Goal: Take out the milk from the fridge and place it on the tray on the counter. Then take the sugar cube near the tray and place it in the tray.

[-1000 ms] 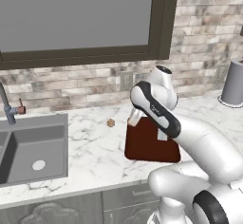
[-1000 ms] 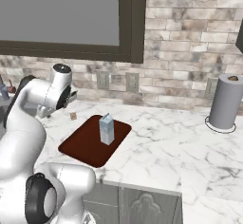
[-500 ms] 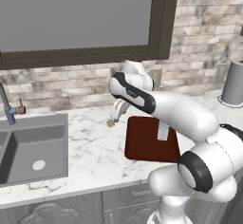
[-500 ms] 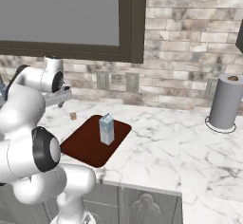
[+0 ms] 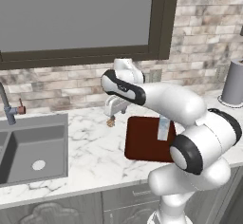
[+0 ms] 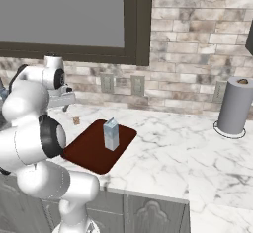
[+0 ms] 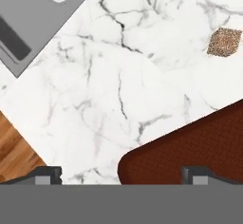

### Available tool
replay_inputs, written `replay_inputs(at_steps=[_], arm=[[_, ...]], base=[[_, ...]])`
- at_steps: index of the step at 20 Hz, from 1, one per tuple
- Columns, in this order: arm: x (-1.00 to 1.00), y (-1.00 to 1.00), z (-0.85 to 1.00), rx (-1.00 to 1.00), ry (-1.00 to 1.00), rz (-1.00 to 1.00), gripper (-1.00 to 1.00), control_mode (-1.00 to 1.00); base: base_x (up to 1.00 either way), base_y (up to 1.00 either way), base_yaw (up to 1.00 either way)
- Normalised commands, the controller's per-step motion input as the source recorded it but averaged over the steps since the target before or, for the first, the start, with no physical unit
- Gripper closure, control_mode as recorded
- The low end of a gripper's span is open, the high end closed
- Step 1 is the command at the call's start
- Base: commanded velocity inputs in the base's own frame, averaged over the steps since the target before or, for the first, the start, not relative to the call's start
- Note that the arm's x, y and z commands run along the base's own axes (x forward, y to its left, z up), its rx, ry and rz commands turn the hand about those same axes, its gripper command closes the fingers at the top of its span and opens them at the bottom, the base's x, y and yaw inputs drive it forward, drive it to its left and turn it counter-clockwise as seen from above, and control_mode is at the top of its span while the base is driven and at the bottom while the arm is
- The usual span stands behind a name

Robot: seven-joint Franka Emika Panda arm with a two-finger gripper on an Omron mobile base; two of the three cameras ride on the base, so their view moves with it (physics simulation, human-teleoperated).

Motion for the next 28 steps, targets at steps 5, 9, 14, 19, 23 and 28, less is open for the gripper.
replay_inputs(at_steps=[5, 9, 14, 19, 23, 28], arm=[[0.07, 0.00, -0.40, -0.05, 0.00, -0.12, -1.00, -1.00], [0.21, -0.01, -0.24, -0.01, -0.04, -0.09, -1.00, -1.00], [0.27, -0.02, -0.28, 0.00, -0.04, -0.05, -1.00, -1.00], [0.42, -0.01, -0.11, 0.00, 0.00, -0.02, -1.00, -1.00], [0.52, 0.00, -0.05, 0.00, 0.00, -0.01, -1.00, -1.00], [0.39, 0.00, -0.22, -0.01, 0.00, -0.03, -1.00, -1.00]], base=[[0.00, 0.00, 0.00], [0.00, 0.00, 0.00], [0.00, 0.00, 0.00], [0.00, 0.00, 0.00], [0.00, 0.00, 0.00], [0.00, 0.00, 0.00]])
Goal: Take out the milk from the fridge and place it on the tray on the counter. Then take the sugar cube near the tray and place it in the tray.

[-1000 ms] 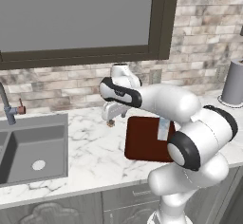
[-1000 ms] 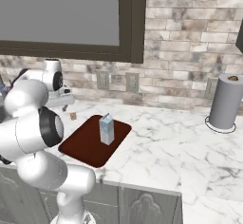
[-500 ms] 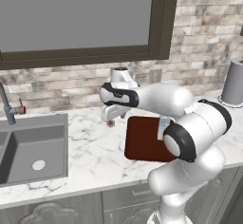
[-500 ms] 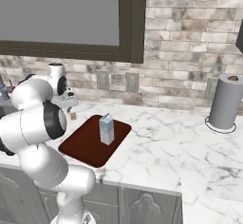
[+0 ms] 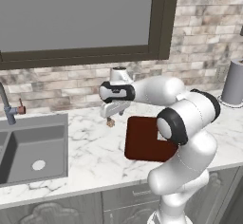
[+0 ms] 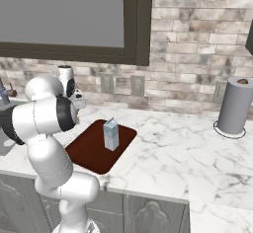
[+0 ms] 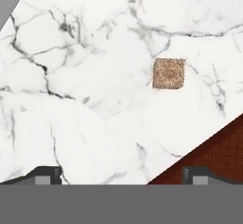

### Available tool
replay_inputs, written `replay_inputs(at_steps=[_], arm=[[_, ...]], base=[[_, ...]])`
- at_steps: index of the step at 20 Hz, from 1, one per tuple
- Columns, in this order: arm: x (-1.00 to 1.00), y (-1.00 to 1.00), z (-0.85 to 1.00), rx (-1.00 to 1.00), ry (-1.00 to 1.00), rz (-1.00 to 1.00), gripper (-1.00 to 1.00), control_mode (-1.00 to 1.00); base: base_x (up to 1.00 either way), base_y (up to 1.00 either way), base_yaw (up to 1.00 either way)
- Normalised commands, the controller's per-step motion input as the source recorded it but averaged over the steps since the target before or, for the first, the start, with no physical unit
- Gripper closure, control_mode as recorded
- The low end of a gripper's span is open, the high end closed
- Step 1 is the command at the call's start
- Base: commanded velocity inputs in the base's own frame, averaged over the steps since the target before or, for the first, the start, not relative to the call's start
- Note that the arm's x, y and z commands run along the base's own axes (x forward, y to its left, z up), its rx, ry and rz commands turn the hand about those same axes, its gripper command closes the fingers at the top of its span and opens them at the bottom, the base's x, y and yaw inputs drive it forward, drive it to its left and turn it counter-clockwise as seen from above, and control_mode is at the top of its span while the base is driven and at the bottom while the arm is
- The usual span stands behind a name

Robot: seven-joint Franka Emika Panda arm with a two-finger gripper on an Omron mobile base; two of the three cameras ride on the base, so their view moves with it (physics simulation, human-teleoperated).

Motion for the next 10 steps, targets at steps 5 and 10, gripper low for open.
replay_inputs(at_steps=[5, 10], arm=[[0.23, 0.00, -0.35, -0.05, 0.00, -0.08, -1.00, -1.00], [0.19, 0.00, -0.20, -0.02, 0.00, -0.12, -1.00, -1.00]], base=[[0.00, 0.00, 0.00], [0.00, 0.00, 0.00]])
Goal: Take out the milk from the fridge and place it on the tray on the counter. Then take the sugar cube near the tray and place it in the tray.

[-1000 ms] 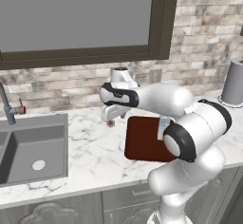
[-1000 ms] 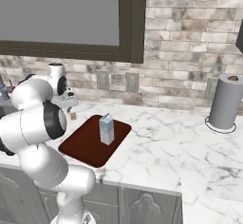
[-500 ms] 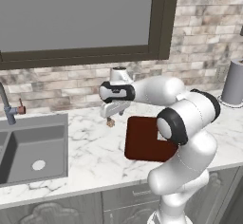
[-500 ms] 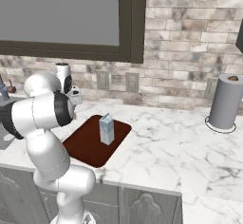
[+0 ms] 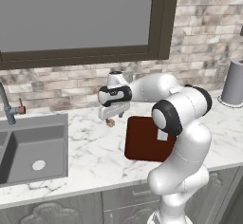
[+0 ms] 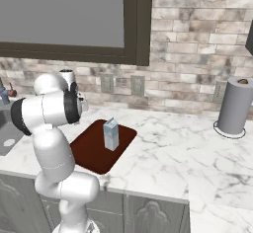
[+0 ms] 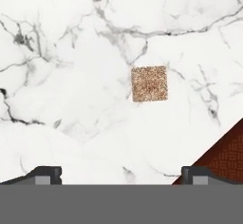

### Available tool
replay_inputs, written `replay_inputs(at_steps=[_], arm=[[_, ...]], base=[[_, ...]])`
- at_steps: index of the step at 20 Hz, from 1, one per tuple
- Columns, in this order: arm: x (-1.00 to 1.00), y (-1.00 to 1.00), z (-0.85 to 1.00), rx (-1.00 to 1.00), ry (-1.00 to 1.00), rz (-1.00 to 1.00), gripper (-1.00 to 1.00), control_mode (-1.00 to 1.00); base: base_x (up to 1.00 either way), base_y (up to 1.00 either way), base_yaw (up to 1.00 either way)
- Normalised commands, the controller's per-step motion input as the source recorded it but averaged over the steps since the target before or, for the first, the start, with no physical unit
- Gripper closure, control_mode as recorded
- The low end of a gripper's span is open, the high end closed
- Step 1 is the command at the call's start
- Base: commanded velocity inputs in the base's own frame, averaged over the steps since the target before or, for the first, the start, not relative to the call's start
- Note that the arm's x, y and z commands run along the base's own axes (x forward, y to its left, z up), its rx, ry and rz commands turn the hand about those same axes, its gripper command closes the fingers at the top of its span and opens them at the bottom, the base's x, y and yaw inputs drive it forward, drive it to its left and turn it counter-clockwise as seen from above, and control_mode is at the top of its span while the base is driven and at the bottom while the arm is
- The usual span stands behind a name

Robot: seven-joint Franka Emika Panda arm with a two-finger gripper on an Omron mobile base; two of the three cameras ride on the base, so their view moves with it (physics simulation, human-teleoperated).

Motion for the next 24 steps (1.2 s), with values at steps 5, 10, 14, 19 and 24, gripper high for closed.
replay_inputs(at_steps=[5, 10, 14, 19, 24], arm=[[0.19, 0.00, -0.16, 0.00, -0.01, -0.13, -1.00, -1.00], [0.19, 0.00, -0.14, 0.00, 0.00, -0.12, -1.00, -1.00], [0.09, 0.00, -0.05, 0.00, 0.00, -0.11, -1.00, -1.00], [0.01, 0.04, -0.03, 0.00, 0.00, -0.08, -1.00, -1.00], [0.08, 0.03, -0.12, 0.00, 0.00, -0.07, -1.00, -1.00]], base=[[0.00, 0.00, 0.00], [0.00, 0.00, 0.00], [0.00, 0.00, 0.00], [0.00, 0.00, 0.00], [0.00, 0.00, 0.00]])
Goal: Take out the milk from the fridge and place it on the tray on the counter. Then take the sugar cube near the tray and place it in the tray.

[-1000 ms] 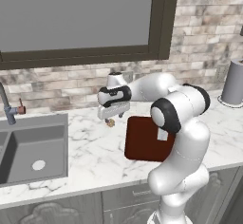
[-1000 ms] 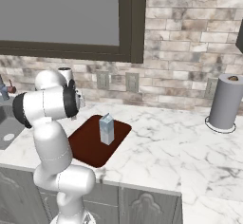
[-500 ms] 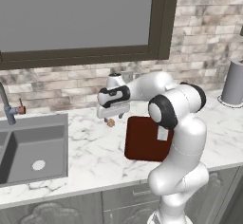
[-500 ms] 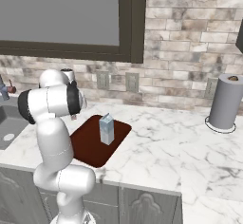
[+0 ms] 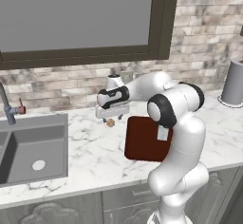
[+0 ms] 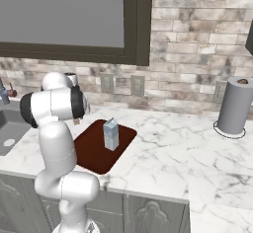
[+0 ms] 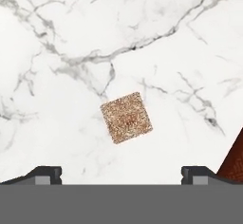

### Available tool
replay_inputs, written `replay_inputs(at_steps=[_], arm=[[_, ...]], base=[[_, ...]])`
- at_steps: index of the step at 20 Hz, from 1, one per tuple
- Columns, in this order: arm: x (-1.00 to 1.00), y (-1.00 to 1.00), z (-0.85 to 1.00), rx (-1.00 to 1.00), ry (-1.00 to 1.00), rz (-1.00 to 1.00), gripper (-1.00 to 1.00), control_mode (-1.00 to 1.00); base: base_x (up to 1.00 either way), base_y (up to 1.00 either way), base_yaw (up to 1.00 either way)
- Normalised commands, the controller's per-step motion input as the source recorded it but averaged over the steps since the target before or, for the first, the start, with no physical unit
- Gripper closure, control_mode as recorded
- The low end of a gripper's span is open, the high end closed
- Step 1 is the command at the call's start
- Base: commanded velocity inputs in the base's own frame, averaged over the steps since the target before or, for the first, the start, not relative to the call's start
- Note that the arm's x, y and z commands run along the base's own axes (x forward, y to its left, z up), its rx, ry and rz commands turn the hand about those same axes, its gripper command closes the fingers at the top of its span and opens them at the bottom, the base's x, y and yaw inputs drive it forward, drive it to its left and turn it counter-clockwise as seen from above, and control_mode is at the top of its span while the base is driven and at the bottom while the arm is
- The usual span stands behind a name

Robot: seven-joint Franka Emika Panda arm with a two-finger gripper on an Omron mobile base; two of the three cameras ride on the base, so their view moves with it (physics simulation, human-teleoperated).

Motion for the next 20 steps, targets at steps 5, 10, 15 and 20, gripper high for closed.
replay_inputs(at_steps=[5, 10, 15, 20], arm=[[0.15, 0.00, -0.09, 0.00, 0.00, 0.00, -1.00, -1.00], [0.13, 0.01, -0.12, 0.00, 0.00, 0.00, -1.00, -1.00], [0.07, 0.00, -0.08, 0.00, 0.00, 0.00, -1.00, -1.00], [0.14, 0.00, -0.13, 0.00, 0.00, 0.00, -1.00, -1.00]], base=[[0.00, 0.00, 0.00], [0.00, 0.00, 0.00], [0.00, 0.00, 0.00], [0.00, 0.00, 0.00]])
